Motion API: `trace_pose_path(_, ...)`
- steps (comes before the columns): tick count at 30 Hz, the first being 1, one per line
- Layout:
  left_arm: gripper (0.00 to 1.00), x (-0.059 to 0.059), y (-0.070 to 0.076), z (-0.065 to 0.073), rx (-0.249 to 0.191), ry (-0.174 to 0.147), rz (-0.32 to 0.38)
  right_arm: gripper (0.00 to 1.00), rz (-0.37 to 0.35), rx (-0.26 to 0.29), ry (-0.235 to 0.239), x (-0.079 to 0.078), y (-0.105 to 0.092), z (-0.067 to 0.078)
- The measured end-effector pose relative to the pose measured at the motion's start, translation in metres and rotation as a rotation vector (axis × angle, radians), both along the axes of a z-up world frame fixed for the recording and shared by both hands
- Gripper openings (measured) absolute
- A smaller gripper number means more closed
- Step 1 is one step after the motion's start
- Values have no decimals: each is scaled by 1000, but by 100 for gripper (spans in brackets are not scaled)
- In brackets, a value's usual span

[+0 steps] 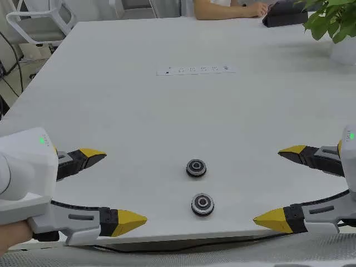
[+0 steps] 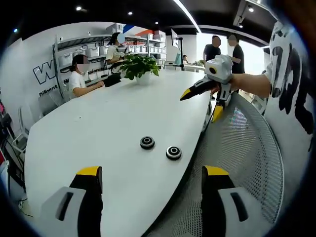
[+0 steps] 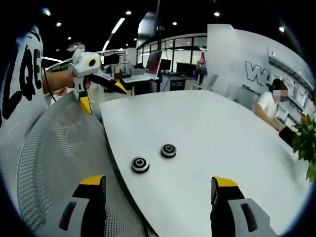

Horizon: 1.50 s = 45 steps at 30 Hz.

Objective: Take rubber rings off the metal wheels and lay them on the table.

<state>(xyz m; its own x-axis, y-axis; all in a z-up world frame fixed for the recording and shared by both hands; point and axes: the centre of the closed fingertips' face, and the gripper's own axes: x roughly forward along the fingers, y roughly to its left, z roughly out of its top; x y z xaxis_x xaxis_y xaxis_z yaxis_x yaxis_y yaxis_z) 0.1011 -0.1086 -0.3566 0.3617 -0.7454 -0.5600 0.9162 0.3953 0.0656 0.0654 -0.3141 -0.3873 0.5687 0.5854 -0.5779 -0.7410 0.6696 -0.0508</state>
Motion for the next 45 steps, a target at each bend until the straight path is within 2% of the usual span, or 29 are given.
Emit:
trace_pose_path(18,80,-6,2,-4,6,11,-5,86,3,-9,7,-5,2,-5)
trace_pose_path(32,79,-11,4,-5,17,16,-12,84,-11,16,7,-5,3,-4)
trace_pose_path(45,79,-4,-2,-2,15,15,-20,85,10,6,30,-6,2,-8)
